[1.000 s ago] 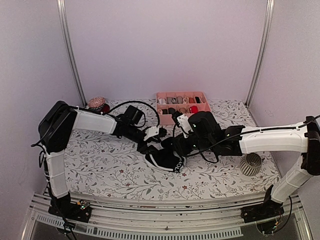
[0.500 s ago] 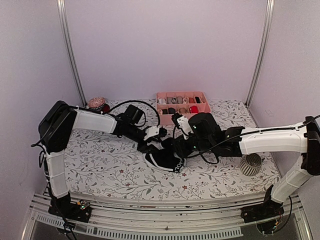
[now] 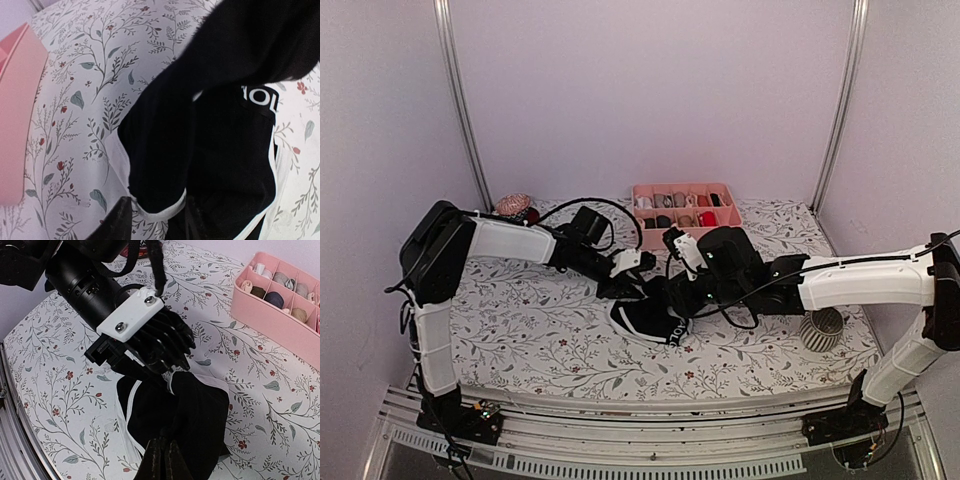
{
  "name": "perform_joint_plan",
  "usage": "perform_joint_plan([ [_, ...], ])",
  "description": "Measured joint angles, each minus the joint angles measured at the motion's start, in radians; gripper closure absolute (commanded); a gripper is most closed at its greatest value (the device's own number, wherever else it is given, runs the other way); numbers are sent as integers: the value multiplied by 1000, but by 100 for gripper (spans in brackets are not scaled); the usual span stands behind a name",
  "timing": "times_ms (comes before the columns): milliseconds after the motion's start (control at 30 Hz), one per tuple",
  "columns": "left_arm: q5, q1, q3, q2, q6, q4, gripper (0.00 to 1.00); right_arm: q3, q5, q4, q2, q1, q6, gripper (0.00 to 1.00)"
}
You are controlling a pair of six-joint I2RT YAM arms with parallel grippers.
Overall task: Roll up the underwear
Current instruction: Pick up the underwear from the center of the board.
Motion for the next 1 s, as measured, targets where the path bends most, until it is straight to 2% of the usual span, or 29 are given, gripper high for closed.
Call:
perform_joint_plan([
  [133,-2,0,0,1,-1,0,81,0,-4,2,0,0,0,98],
  [200,-3,0,0,1,-2,0,99,0,-5,2,0,0,0,98],
  [333,-16,-2,-1,1,2,2,100,0,-6,2,0,0,0,97],
  [400,-23,-2,-4,-2,2,3,100,0,-5,1,0,0,-1,87],
  [533,-55,-2,-24,-38,-6,-8,100,0,0,-13,-4,1,-17,54],
  [633,-94,-2,-36,-111,-28,-32,100,1,4,-38,-22,1,-35,37],
  [833,-174,-23,-39,-257,-62,-77,100,3,30,-64,-39,10,-75,24],
  [1000,-237,-72,-104,-322,-94,-98,100,-32,138,-44,-39,72,-71,14],
])
